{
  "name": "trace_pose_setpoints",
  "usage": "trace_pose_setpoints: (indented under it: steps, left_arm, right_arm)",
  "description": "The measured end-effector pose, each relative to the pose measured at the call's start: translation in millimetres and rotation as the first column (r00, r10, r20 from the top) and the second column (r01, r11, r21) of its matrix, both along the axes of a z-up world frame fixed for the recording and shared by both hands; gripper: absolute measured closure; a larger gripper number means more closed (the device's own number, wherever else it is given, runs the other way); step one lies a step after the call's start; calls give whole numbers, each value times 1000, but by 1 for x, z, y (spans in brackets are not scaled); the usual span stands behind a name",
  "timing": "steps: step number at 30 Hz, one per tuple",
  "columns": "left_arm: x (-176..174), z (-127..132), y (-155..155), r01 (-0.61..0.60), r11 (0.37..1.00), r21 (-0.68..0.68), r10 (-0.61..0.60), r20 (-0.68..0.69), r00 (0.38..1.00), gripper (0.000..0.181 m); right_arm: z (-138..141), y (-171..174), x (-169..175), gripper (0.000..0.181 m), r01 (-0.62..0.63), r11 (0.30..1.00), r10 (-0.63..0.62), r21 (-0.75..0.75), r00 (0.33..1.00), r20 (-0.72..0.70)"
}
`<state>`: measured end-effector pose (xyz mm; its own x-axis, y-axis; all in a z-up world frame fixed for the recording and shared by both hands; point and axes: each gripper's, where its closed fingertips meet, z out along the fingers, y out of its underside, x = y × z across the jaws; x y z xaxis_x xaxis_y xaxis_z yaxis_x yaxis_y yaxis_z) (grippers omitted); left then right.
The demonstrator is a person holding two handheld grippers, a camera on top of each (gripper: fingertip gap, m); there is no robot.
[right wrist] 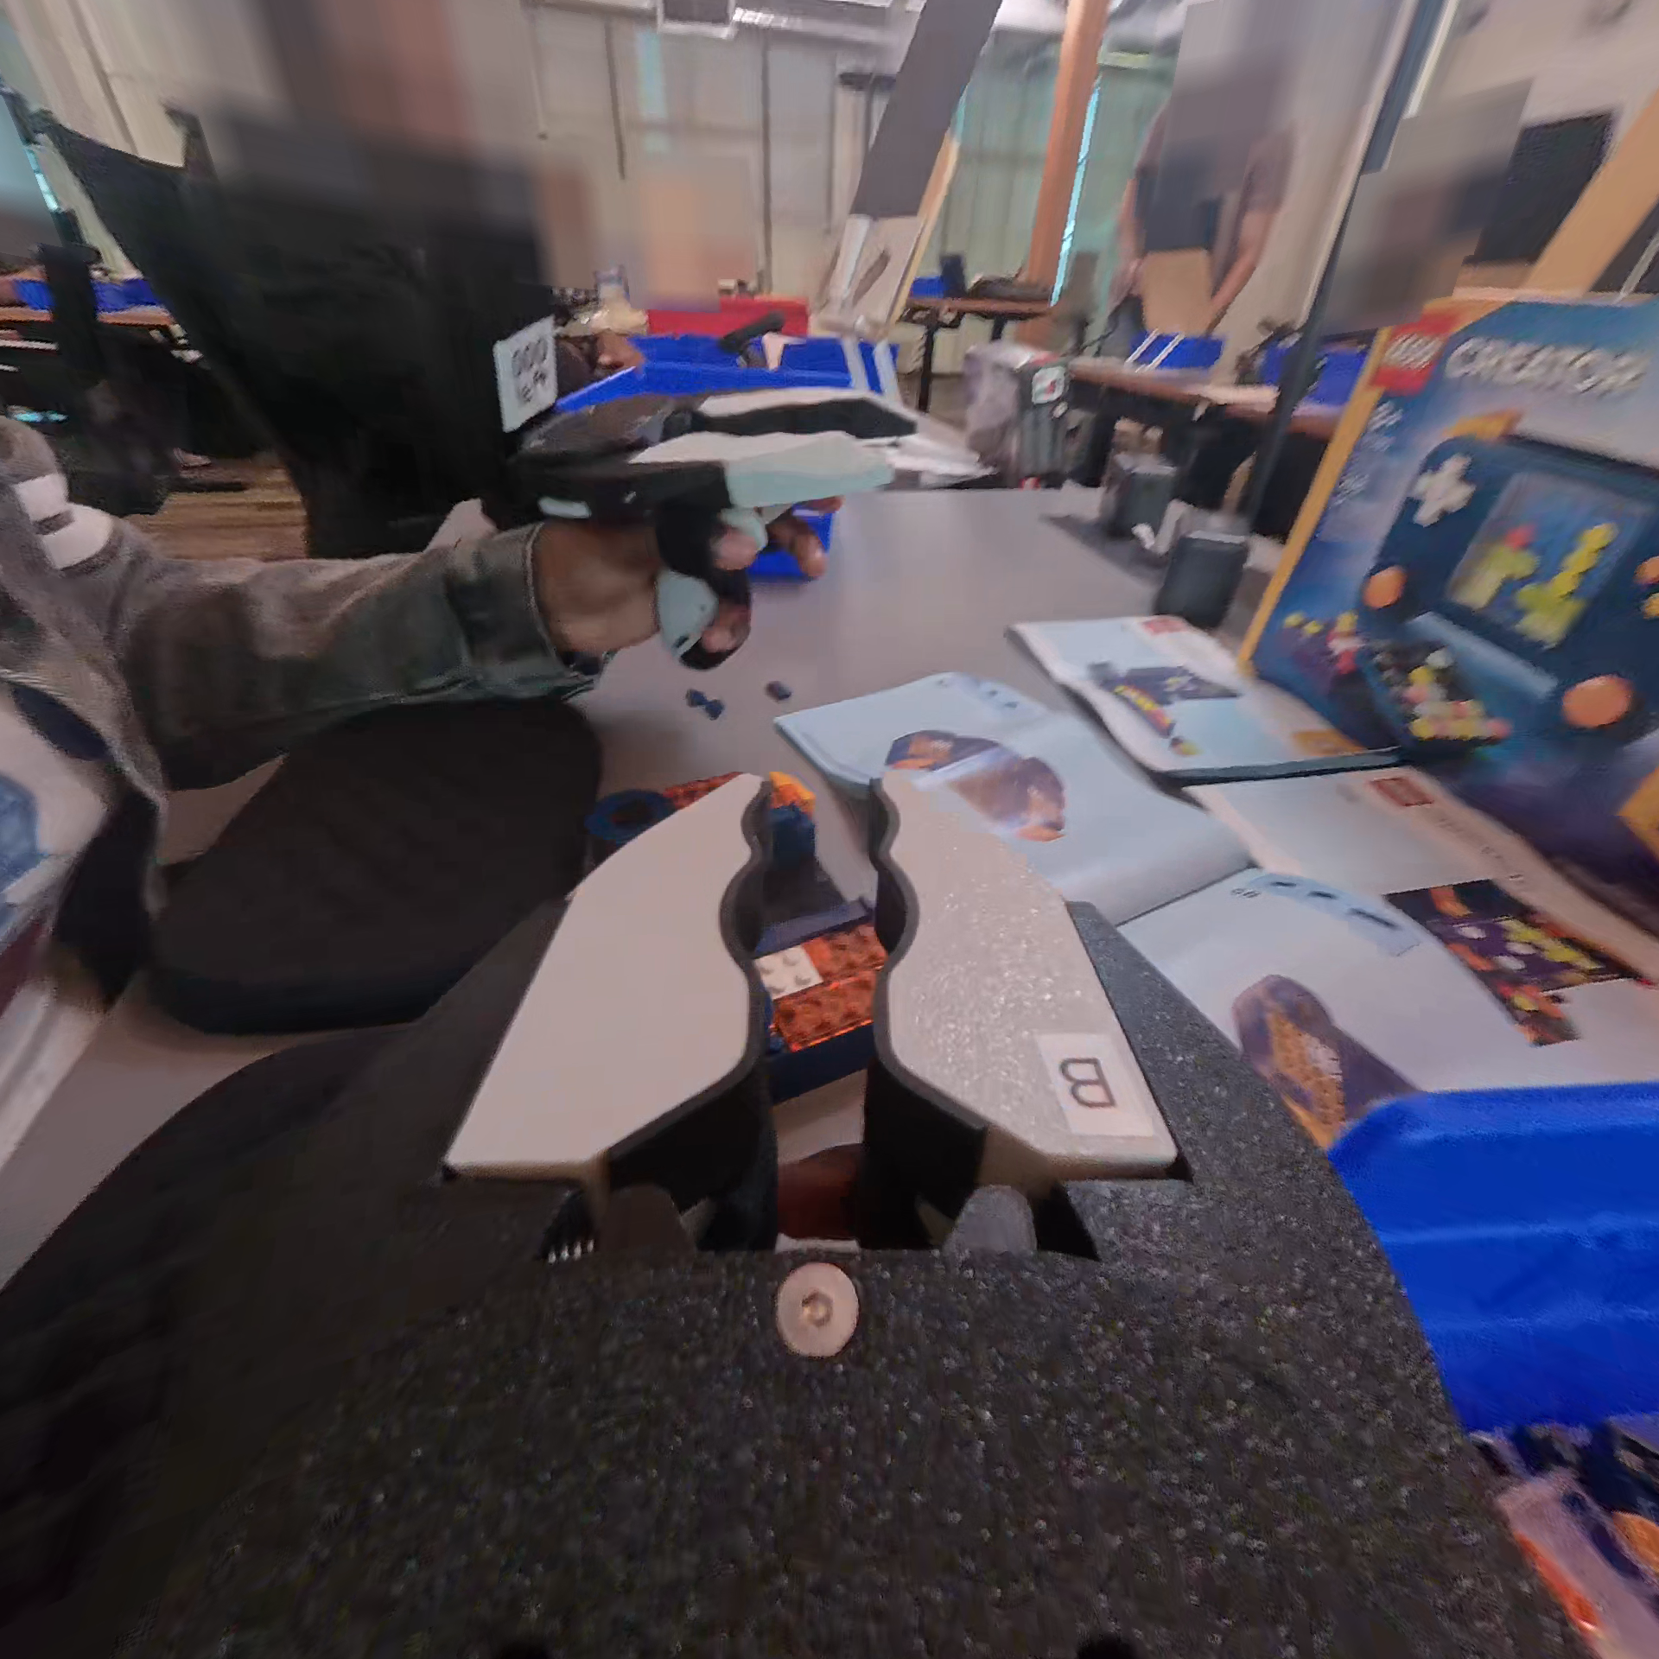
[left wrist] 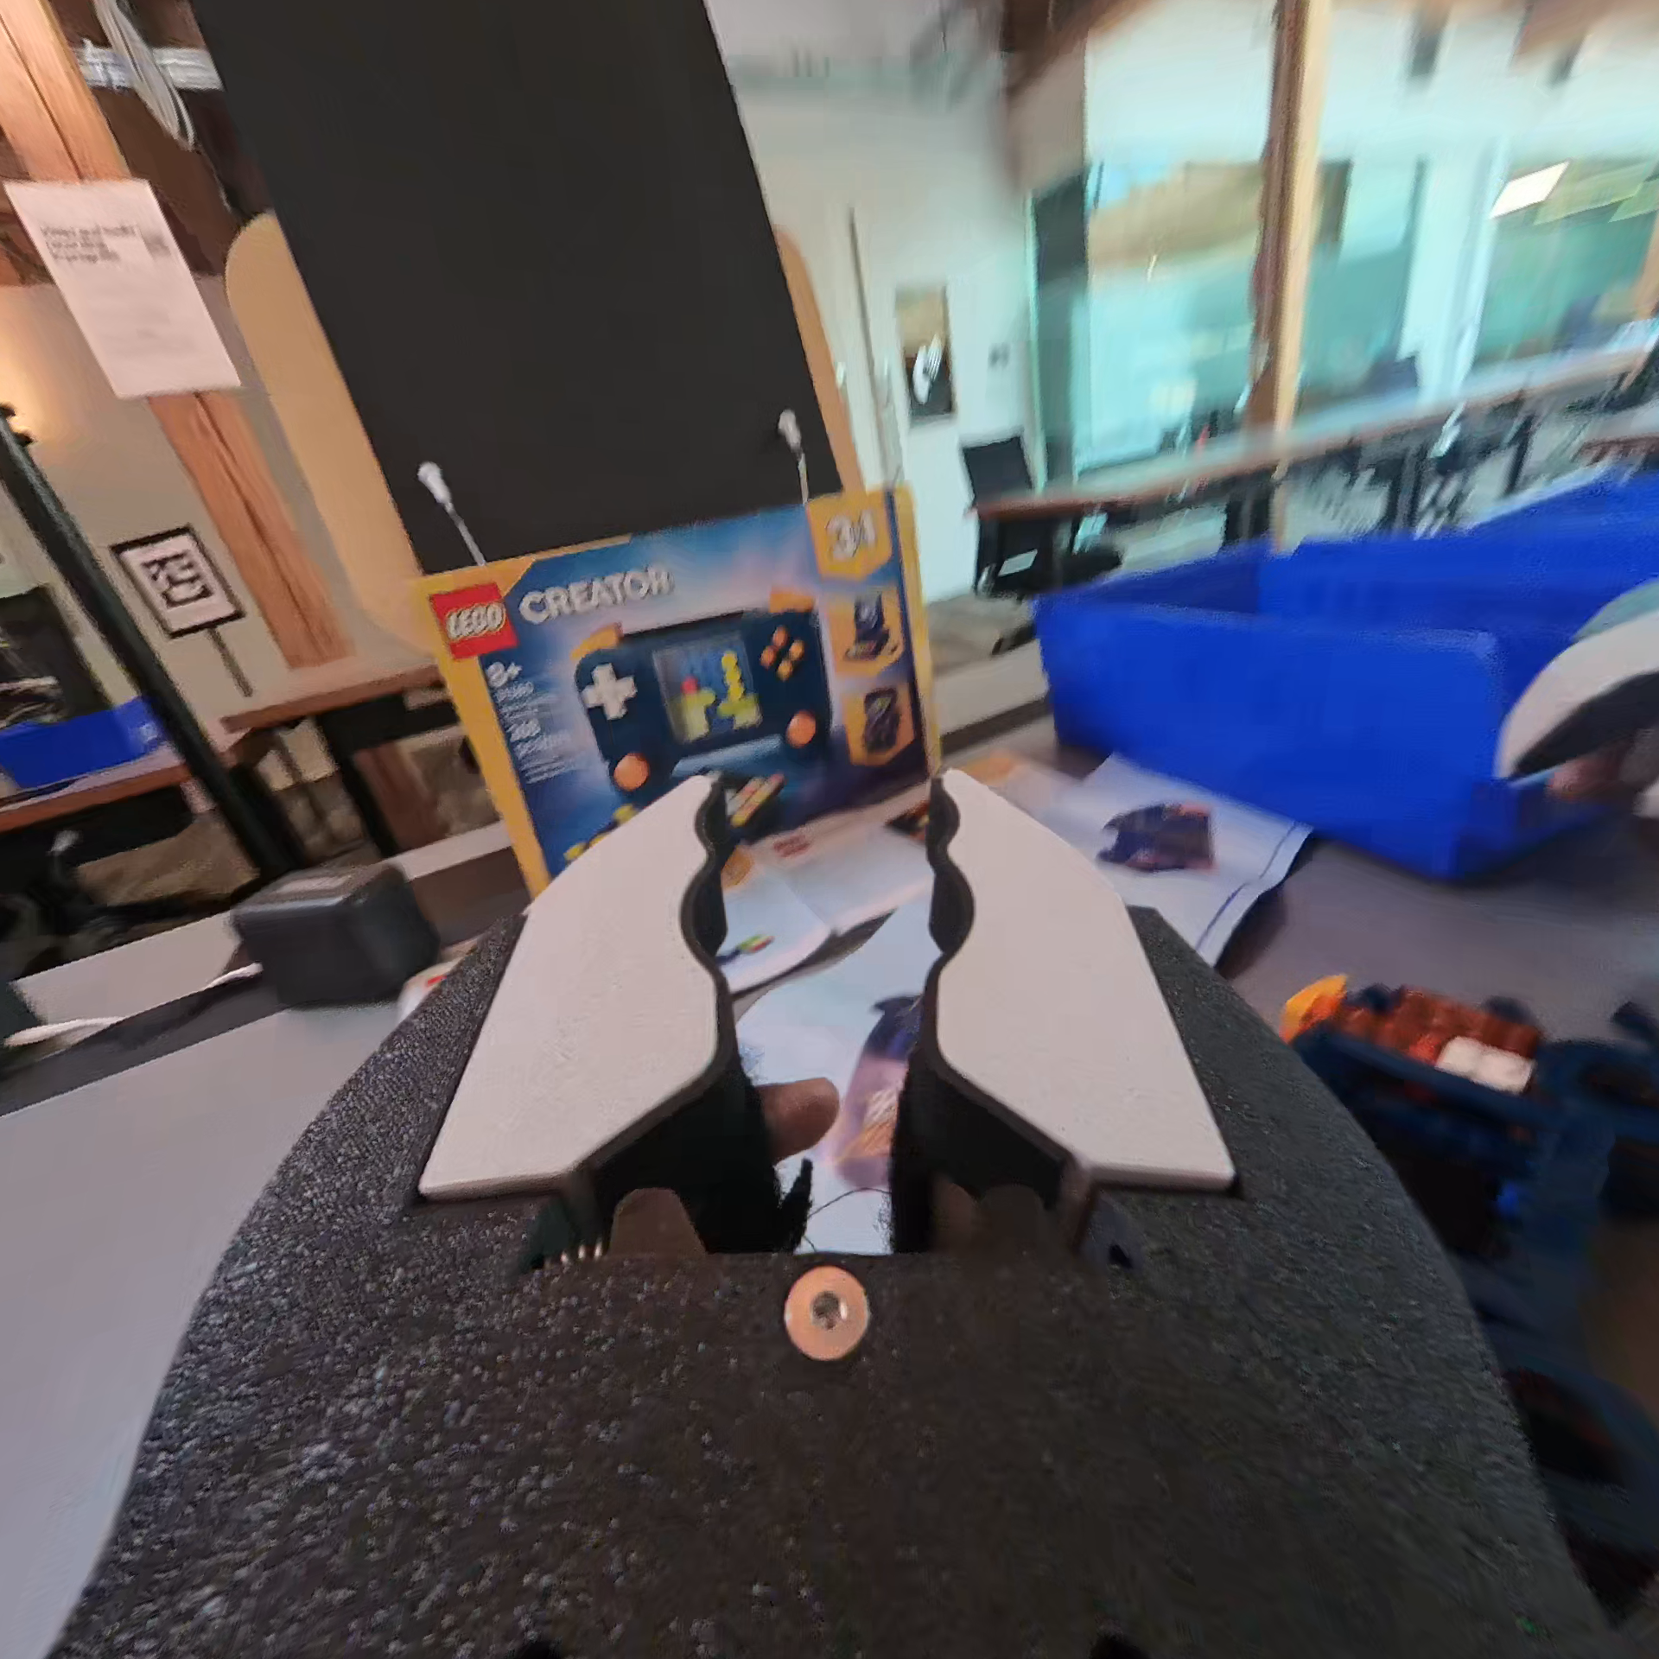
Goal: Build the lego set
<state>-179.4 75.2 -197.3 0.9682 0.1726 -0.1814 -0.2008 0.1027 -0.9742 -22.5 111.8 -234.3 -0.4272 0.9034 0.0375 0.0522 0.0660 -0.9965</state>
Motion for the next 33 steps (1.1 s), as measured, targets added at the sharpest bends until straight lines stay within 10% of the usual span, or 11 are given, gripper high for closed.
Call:
trace_pose_setpoints:
  steps: [12, 23, 33]
  left_arm:
    - [30, 28, -17, 102, 972, 211, -63, -184, 981, 108]
    - [35, 71, -51, 99, 877, 471, -26, -160, 987, 54]
    - [39, 76, -60, 116, 860, 498, 4, -234, 972, 43]
  right_arm:
    - [24, 15, 6, 180, 132, 984, -94, 116, 955, -282]
    - [44, 5, 14, 96, 104, 992, -66, 69, 908, -413]
    - [53, -9, 20, 68, -62, 995, 21, -82, 902, -431]
